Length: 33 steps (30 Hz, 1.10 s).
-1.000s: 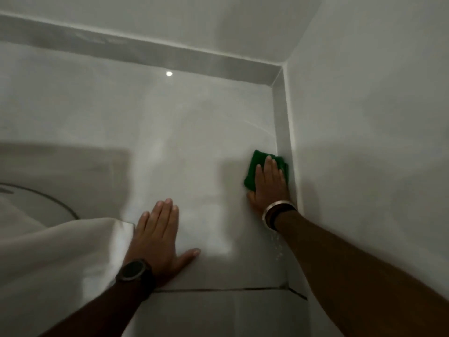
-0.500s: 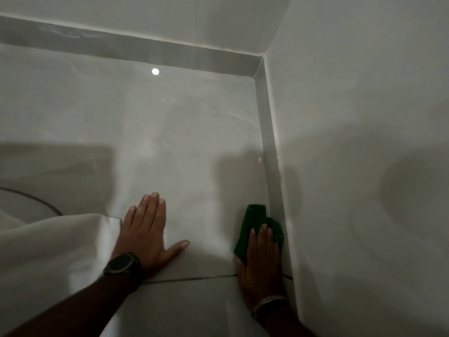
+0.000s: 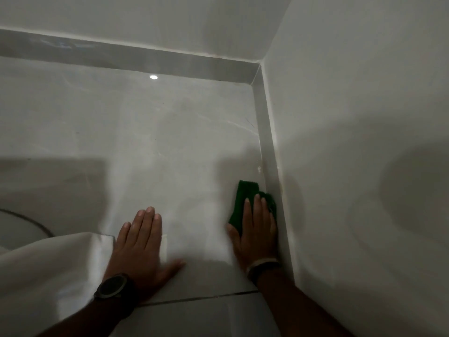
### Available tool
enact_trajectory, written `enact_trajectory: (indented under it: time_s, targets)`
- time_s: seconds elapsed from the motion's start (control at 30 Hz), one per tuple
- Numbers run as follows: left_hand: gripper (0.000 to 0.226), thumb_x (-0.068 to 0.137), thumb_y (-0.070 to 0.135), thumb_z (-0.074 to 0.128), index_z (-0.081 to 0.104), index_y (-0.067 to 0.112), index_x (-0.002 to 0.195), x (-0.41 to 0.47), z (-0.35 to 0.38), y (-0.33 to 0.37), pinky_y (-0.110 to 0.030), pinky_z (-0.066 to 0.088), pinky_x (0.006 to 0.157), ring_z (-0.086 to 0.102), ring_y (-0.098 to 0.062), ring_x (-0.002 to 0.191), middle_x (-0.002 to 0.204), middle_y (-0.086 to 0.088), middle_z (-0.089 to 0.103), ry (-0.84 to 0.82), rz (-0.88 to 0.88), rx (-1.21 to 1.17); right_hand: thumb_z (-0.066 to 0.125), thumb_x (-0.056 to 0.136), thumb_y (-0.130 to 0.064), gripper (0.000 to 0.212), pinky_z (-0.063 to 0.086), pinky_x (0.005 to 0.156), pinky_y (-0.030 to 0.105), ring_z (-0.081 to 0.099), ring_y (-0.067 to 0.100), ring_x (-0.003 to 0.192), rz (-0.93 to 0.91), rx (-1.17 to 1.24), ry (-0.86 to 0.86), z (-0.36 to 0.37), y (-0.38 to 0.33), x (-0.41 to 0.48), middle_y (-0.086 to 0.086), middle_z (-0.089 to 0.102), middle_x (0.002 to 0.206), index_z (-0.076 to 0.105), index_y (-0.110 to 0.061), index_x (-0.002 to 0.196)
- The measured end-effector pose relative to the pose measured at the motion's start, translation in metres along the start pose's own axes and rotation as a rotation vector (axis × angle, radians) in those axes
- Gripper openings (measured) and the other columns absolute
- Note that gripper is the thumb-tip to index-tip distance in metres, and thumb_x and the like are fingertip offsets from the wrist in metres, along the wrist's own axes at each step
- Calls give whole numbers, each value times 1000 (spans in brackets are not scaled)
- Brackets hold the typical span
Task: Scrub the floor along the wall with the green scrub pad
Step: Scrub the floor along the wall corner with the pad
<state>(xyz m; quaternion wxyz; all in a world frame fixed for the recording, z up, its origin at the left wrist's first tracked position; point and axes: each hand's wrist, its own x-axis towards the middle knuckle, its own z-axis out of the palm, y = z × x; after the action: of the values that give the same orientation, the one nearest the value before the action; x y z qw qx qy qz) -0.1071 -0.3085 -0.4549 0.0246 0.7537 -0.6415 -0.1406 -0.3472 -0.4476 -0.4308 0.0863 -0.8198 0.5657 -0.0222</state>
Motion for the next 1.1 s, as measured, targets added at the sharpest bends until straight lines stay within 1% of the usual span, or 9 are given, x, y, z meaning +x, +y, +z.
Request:
enact_trajectory:
  time_s: [0.13,0.27,0.4,0.47,0.6,0.73,0.9,1.0,1.1]
  targets:
    - [114,82,86,41,25,1,156,-1,1,-1,-55,16,120,16,-38,154,167,-21,20,19,15,-4,56,89,-43,64,25,112,55,36,44,135,10,-18,-6,-11,-10,67,29,41,145,48,3,134]
    - [115,80,85,45,25,1,156,-1,4,-3,-56,16,120,14,-37,155,167,-21,20,39,32,-20,50,90,-45,56,16,117,50,26,39,140,-45,-128,-132,-25,-14,131,26,35,148,47,-1,124]
    - [116,79,84,50,27,-1,155,-1,0,-1,-59,20,118,18,-40,154,165,-23,23,55,33,-18,54,87,-54,56,30,110,49,44,39,121,-156,-189,-159,-36,-9,169,24,53,126,50,-4,113]
    - [115,80,83,49,27,-1,155,-1,-2,-1,-59,20,118,18,-41,153,165,-24,23,53,30,-15,53,87,-55,62,27,112,49,40,41,127,-177,-188,-153,-34,-6,169,27,48,133,48,-3,122]
    - [115,81,84,48,23,1,157,-1,-2,-1,-58,17,119,14,-39,155,167,-22,20,42,26,-16,48,92,-49,79,8,119,50,10,42,145,-147,-152,-123,-21,-8,153,27,14,158,20,-2,150]
    - [116,81,86,43,21,2,157,-1,-4,-2,-58,16,120,12,-38,155,167,-22,19,-15,5,-15,49,89,-44,80,9,120,50,15,41,145,-99,-90,-150,-24,-5,96,26,21,157,22,0,149]
    - [116,81,88,40,21,3,157,1,-5,0,-57,15,120,12,-37,155,167,-20,19,-41,-17,-16,46,83,-49,84,13,119,50,18,41,145,-15,-15,-142,-9,3,-61,23,22,158,24,-4,150]
    - [115,82,88,39,21,3,157,1,-6,2,-56,15,121,13,-36,155,167,-20,20,-34,-20,-11,50,80,-51,87,10,118,47,14,37,146,-7,-6,-141,3,16,-138,18,19,159,25,-7,151]
    - [115,81,88,38,23,2,157,0,-7,3,-56,15,120,15,-37,155,167,-21,21,-25,-21,-9,38,89,-55,77,9,117,42,7,32,148,-26,-2,-115,8,21,-172,19,26,156,33,-4,147]
